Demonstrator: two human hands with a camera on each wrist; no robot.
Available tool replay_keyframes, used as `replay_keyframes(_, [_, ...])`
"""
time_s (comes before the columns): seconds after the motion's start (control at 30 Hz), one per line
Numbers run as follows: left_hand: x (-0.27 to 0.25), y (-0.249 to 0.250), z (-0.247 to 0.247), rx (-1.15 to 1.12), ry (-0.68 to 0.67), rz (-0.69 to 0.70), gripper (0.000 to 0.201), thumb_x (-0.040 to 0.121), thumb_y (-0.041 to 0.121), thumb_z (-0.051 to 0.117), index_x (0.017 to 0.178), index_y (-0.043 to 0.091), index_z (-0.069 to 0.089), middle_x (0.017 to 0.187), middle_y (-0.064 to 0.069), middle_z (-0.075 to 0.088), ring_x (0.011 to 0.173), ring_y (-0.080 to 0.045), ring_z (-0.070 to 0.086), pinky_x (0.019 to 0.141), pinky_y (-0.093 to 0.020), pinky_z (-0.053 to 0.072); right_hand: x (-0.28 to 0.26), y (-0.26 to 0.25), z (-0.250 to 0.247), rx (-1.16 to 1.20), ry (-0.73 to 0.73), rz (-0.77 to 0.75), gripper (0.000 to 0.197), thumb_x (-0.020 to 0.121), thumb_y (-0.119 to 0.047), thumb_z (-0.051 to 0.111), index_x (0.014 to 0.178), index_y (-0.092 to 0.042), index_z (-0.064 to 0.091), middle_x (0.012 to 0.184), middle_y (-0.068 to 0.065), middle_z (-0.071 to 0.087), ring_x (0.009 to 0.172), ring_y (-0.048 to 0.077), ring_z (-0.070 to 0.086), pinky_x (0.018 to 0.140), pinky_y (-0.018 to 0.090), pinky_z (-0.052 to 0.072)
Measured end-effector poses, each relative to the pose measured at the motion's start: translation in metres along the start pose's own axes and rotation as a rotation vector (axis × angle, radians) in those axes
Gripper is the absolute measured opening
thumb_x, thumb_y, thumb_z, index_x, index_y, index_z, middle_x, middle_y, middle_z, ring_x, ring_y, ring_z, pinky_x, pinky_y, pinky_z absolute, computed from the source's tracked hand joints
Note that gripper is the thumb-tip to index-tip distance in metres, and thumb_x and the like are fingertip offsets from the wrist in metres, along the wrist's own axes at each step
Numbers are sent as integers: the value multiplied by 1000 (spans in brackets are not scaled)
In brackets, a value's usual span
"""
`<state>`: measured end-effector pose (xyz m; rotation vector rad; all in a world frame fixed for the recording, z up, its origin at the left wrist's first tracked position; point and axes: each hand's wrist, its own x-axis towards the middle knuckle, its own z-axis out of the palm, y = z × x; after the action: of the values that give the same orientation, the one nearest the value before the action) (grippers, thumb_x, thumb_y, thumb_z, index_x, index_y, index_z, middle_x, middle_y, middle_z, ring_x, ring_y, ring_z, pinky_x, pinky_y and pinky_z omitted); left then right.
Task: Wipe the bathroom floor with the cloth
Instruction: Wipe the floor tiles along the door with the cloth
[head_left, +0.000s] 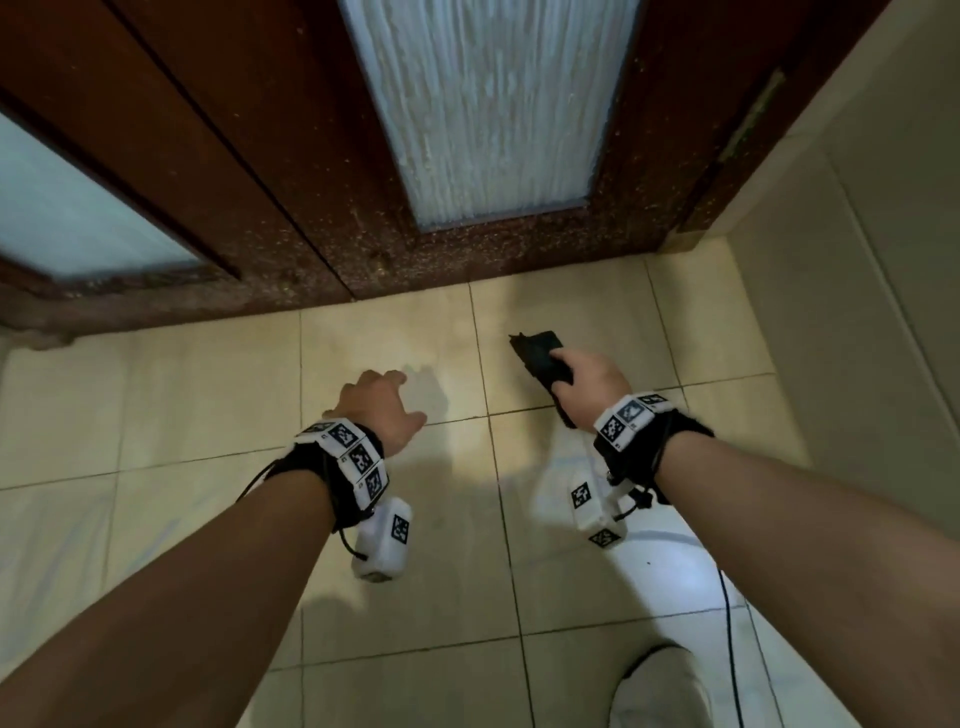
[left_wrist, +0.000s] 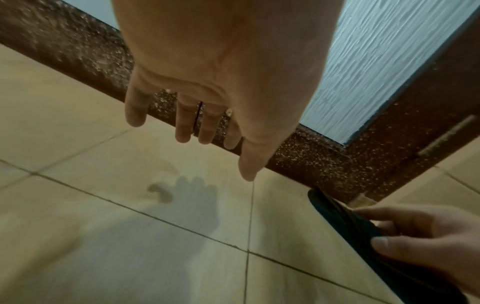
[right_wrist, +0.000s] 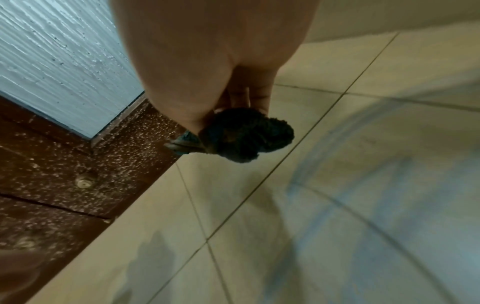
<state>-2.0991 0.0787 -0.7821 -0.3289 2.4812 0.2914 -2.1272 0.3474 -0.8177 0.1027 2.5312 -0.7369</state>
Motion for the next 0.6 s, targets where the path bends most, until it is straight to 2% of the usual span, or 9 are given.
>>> replay_keyframes(0.17, [-4,13,39,-21,22,164,70,87,49,65,146,23,39,146,-9,41,129,-33,42,102,-47,44,-38,28,-1,-133,65,74,50,97,-19,55,146,-18,45,139,13,49,121,30,53,98,33,43])
replay_keyframes(0.27, [-21,26,63,-4,1,246,68,88,48,63,147,22,39,147,-9,39,130,-33,41,103,-48,42,-79,40,-2,-100,118,138,50,97,-19,53,146,-18,45,138,14,47,120,30,52,95,30,41])
replay_keyframes(0.37, [-45,47,81,59,-28,332,67,90,45,63,147,19,39,146,-12,40,130,-35,41,104,-44,41,-126,58,-3,-55,178,162,47,95,-15,54,142,-16,50,133,14,50,115,30,55,87,29,43])
replay_keyframes(0.5, [-71,72,96,119,-39,369,68,90,46,62,147,19,38,145,-11,41,128,-34,42,103,-42,43,-165,100,-8,-2,244,224,45,94,-11,54,139,-17,53,128,12,54,95,25,58,73,28,44])
replay_keyframes(0.53, [-73,78,100,133,-23,364,68,90,47,62,147,19,38,145,-11,41,128,-34,43,102,-42,44,-168,114,-7,-3,247,230,45,94,-11,54,139,-17,52,127,12,54,94,25,58,74,30,45])
replay_keyframes(0.6, [-71,89,115,157,30,343,66,90,46,61,146,20,40,143,-11,43,126,-35,43,100,-45,44,-168,145,0,-19,276,221,46,95,-14,54,141,-17,50,129,12,52,105,29,58,80,32,47])
